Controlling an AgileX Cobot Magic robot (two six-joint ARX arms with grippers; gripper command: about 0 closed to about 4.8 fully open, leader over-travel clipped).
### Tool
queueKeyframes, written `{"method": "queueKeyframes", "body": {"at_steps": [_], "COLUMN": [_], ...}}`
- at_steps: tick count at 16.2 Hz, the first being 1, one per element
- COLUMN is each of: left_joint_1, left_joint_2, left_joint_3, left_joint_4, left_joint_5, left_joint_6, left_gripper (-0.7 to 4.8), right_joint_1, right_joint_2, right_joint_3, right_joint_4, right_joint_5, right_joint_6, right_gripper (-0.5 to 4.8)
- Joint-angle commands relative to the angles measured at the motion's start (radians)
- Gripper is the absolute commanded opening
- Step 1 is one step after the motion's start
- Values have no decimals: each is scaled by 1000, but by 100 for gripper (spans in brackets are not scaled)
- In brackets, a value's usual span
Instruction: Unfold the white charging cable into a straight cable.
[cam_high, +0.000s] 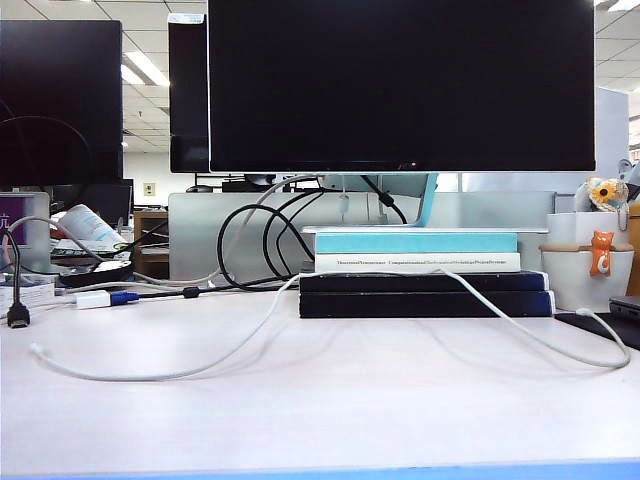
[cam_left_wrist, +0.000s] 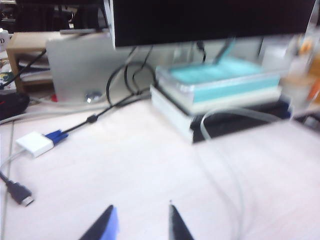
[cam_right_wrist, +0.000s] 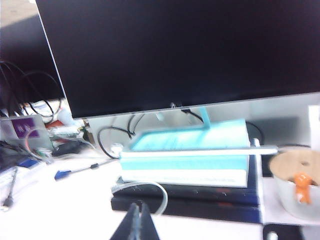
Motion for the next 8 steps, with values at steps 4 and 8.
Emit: {"method": "queueKeyframes", "body": {"at_steps": [4,8], "left_joint_1": [0,34], "left_joint_2": [-23,-23], "left_joint_3": [-38,-115], "left_joint_4": [100,126], "left_joint_5": [-159,-163], "left_joint_6": [24,28], "left_gripper": [68,46], "right_joint_1": [0,-4], "right_joint_2": [-1,-1], "right_joint_3": [-121,-143], "right_joint_4": [-2,-27], "right_joint_5": [221,333], "right_joint_6": [-82,-143], "right_gripper": [-8,-6]}}
